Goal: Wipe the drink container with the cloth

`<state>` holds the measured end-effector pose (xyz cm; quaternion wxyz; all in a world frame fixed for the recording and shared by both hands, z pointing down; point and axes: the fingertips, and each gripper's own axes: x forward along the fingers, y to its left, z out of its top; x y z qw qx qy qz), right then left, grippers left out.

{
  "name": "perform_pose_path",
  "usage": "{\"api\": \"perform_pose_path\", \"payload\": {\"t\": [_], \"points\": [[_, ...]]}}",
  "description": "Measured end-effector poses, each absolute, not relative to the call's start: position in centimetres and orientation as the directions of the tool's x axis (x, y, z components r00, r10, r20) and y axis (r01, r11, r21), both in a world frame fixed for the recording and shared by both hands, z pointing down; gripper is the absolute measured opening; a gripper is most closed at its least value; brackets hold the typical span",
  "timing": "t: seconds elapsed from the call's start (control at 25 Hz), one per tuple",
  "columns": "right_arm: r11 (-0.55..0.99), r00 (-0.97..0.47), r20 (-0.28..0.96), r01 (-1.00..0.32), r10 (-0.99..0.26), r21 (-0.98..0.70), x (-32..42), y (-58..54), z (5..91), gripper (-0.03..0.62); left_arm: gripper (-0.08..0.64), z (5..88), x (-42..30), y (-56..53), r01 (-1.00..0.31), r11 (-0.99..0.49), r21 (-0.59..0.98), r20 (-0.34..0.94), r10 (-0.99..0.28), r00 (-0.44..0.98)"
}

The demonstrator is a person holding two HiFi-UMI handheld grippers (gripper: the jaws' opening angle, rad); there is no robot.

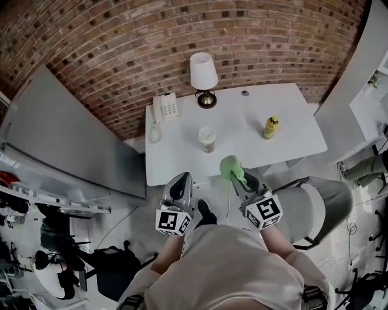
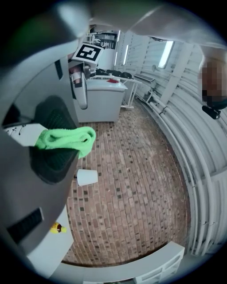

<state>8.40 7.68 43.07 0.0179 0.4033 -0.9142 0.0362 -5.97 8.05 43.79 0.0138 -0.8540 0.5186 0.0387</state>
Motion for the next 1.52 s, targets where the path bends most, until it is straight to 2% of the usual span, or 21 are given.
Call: {"api": "perform_pose_path", "payload": {"t": [0.32,0.6,1.24,1.52], "points": [[0.601,-0.602,0.092,-0.798,-0.794,-0.038,3.5,-3.4,43.4,0.064,0.009,43.6,-11.3,-3.5,-0.835,-0.550,0.013,-0.065,-0.834,0.549],[0.557,-0.558,0.104,-0.829,-0.823,-0.034,3.0,-8.3,43.6,0.064,0.009,44.4,-12.5,-8.7,-0.816,-0.577,0.030,-0.053,-0.817,0.575],[0.668,-0.661,0.159,-0.744,-0.733,-0.015,6.3,-14.5,45.2,0.064,0.009,45.4,-10.5,-11.0,-0.909,-0.407,0.094,-0.009,-0.913,0.408],[0.720,-0.685,0.237,-0.683,-0.689,0.120,5.6,-15.3,48.3,0.064,0.009,46.0,-10.1,-11.2,-0.925,-0.369,0.094,0.014,-0.928,0.372]]}}
